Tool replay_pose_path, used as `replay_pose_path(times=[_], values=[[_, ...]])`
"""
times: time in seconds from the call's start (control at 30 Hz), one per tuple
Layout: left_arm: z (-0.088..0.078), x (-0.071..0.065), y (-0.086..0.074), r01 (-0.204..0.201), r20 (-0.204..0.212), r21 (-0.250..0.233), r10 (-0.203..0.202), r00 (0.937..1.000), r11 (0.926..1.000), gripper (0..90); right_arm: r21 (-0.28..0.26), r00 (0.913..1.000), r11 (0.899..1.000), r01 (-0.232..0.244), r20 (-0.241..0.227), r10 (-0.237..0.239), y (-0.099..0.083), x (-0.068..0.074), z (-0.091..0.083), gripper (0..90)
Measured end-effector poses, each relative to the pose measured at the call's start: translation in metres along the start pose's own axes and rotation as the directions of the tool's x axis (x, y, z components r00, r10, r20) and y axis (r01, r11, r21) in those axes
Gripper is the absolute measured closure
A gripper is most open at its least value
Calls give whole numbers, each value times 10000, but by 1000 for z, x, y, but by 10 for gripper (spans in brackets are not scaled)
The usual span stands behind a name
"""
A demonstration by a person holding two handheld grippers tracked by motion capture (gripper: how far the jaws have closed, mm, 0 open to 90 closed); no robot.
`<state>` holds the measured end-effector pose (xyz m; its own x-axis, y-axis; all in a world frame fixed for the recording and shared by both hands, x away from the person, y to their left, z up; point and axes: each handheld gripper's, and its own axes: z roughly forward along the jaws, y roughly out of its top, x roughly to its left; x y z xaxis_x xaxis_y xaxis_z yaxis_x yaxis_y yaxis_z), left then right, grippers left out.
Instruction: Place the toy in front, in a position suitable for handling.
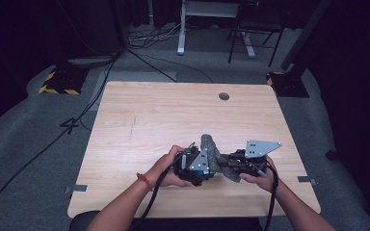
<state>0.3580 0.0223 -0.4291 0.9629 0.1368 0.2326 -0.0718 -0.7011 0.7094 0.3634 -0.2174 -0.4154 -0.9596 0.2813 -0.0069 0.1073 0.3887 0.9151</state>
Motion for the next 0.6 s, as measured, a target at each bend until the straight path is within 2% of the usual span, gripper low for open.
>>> replay_pose_path(times=[0.17,0.23,0.3,0.37,0.4,0.5,0.53,0.6], values=[[0,2,-1,130,-28,-75,-130,9999,9999,335,3,10000,10000,-12,61,12,2,1,0,803],[-1,3,-2,188,-26,-39,-188,9998,9998,336,273,9999,9996,51,103,-54,2,2,0,803],[-4,4,-2,245,-66,-214,-246,9997,9995,336,665,9996,9978,75,273,-94,-1,0,2,803],[-10,6,-2,289,-143,-416,-295,9995,9987,336,1091,9990,9939,-151,441,104,-7,-8,5,802],[-14,8,-2,519,-46,-788,-524,9986,9955,336,1173,9986,9921,-437,362,397,-12,-12,6,803],[-15,8,-2,413,-188,-593,-424,9989,9974,336,1063,9989,9934,-431,214,411,-12,-11,7,802],[-13,8,-2,333,-251,-451,-345,9991,9984,336,924,9997,9954,-243,124,233,-8,-6,7,802],[-10,8,-4,409,-63,-536,-413,9991,9977,336,841,9998,9963,-168,87,161,-5,-4,6,802]])
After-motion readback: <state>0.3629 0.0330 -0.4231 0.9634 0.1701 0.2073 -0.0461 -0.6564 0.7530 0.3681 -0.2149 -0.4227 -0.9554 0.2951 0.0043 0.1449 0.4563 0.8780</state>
